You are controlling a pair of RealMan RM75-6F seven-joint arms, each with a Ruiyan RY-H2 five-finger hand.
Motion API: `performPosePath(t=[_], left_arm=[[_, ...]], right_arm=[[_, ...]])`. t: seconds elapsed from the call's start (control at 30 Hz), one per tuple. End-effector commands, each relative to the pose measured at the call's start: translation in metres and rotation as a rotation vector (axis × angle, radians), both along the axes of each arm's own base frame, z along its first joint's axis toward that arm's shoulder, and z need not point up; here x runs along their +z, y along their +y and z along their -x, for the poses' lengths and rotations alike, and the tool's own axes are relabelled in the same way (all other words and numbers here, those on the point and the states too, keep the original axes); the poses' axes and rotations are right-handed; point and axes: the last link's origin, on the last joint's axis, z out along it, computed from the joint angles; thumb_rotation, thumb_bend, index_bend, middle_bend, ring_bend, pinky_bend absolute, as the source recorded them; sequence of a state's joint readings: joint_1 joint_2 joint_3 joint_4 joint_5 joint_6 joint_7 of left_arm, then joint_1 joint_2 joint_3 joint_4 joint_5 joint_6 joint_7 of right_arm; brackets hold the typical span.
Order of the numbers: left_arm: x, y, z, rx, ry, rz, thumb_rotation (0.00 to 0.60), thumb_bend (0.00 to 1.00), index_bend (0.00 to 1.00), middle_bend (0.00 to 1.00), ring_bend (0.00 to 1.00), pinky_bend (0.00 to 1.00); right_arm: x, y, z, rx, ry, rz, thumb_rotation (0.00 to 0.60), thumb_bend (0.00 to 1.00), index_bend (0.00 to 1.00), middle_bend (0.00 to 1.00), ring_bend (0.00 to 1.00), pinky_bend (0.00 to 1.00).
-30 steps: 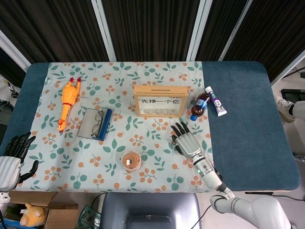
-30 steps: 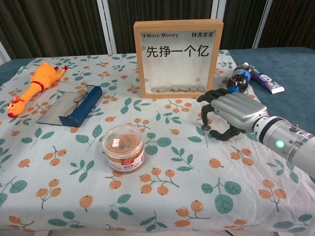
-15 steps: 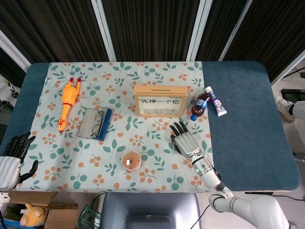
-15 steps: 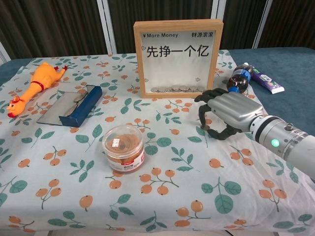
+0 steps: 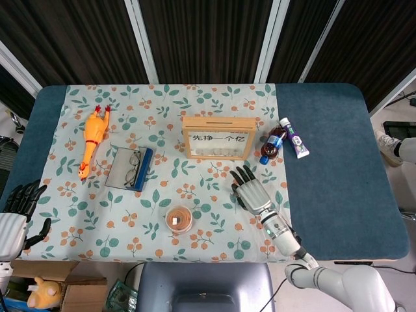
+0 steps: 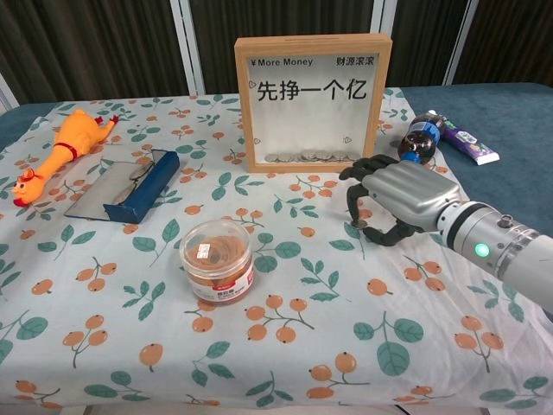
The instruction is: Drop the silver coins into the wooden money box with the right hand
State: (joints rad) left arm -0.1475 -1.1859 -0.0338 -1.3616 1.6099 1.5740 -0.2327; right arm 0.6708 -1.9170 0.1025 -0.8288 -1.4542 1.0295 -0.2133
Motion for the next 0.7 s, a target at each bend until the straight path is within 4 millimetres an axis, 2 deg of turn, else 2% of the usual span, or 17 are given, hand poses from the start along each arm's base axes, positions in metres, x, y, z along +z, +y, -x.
performPosePath(t=[0.03,0.7], left_arm=[[-0.0003,-0.0002,-0.0002,-0.001,0.001,0.001,0.600,0.46,0.00,0.00,0.00,0.00],[-0.0004,0.0000,-0.0001,-0.002,-0.001,0.004,0.600,0.45,0.00,0.00,0.00,0.00]], right_arm=[[0.0003,-0.0002,0.0001,-0.002,0.001,-0.001,0.600,0.53,0.58,0.22,0.01,0.11],[-0.0018,-0.0004,-0.0030,-0.002,-0.008,-0.008,0.600,0.53,0.61,0.22,0.01,0.12]])
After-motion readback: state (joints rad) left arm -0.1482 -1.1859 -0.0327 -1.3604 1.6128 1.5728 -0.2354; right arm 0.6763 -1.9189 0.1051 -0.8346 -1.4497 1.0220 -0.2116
